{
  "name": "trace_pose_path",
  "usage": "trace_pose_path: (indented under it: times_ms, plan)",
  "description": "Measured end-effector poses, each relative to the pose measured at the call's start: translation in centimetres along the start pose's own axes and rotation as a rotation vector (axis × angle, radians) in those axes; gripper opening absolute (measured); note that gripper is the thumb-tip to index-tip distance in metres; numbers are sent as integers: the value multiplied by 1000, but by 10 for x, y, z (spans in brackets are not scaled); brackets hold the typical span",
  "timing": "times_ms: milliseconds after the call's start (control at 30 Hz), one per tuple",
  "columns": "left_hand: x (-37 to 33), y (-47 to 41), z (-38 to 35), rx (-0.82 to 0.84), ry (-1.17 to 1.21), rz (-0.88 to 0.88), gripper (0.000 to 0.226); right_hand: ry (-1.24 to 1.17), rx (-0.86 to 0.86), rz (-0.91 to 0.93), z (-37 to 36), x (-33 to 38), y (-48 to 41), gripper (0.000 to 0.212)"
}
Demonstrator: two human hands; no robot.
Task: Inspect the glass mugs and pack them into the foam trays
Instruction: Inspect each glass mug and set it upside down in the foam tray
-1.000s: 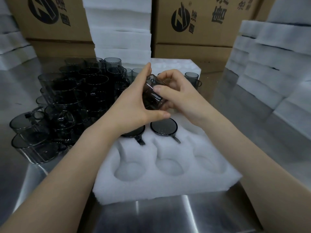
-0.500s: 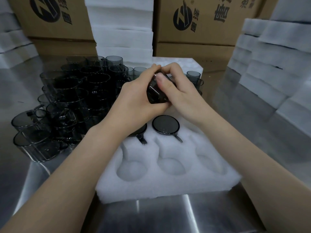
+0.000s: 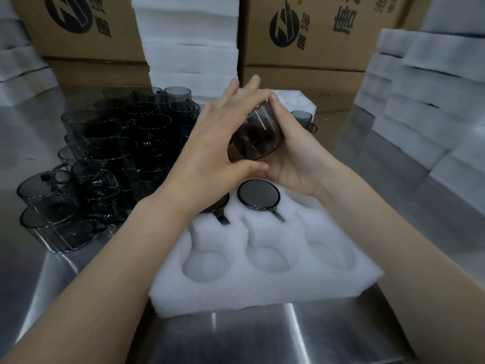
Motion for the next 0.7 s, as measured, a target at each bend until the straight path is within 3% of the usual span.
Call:
trace_pose_path:
  times_ms: [133, 233, 500, 600, 700]
  plan:
    - [5, 1, 6, -62, -62, 59, 84, 155, -113, 36, 15, 3, 1, 58]
    - [7, 2, 4, -68, 32, 93, 72, 271, -242, 110, 26, 9, 5, 50]
    - [-11, 5, 8, -92, 14, -41, 70, 210, -332, 161, 31, 18, 12, 35]
    - [-15, 7, 8, -81, 82, -91, 64, 172, -271, 106, 29, 14, 9, 36]
    - [-14, 8, 9, -90, 152, -105, 65, 43, -19, -45, 11, -1, 2, 54]
Point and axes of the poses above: each hand's wrist, its own y-axis away from the middle knuckle, its own z-axis out of the back of the hand, x = y × z, the point moved 9 cm from there along -y, towards the middle knuckle, and after that the axes turned 11 degrees about x, right-handed, at the moved point
